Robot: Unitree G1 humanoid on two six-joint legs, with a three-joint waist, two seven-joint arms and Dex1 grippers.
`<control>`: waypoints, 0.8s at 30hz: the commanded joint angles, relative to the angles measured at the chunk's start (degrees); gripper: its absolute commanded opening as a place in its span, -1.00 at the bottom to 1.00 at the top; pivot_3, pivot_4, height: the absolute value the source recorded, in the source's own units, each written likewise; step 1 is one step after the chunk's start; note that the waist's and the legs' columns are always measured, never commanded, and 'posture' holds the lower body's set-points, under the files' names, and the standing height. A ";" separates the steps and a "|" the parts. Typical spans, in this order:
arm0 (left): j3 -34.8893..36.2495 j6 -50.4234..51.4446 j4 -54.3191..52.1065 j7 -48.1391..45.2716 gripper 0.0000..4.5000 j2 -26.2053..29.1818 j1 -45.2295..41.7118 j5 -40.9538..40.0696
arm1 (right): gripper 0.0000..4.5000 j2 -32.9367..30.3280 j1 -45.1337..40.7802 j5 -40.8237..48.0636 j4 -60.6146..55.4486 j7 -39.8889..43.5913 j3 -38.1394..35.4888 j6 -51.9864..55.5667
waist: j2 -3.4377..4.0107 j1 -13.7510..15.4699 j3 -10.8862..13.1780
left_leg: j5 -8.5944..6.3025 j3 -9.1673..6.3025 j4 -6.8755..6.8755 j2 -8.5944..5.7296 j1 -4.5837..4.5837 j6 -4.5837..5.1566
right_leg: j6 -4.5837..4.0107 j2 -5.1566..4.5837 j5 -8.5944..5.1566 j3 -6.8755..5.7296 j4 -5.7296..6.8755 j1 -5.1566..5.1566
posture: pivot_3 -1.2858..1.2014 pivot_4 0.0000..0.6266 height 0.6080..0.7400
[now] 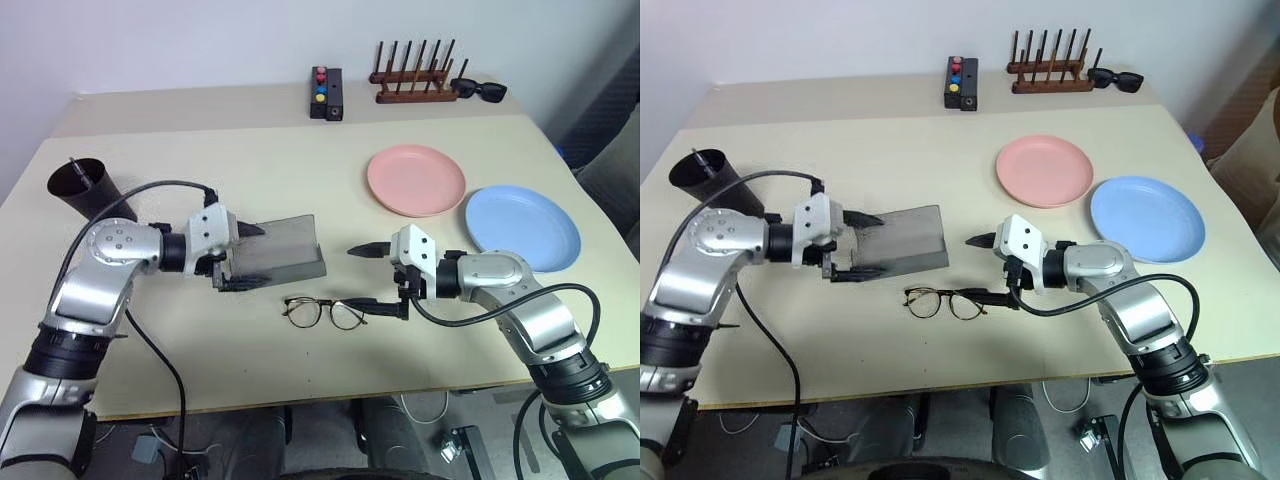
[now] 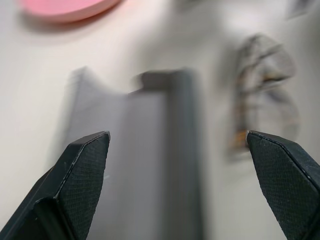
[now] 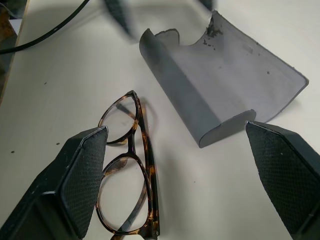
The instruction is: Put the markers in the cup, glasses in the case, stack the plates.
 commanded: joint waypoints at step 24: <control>-21.86 -9.24 15.35 -7.94 -0.07 -13.89 -15.12 11.23 | 1.00 -5.71 16.49 2.50 -16.14 -7.93 -10.45 5.85 | 0.00 1.49 0.00 | -0.18 0.04 0.59 -0.02 -0.09 0.31 | -0.17 0.00 -0.11 -0.02 -0.02 0.25 | 0.03 -0.52 0.98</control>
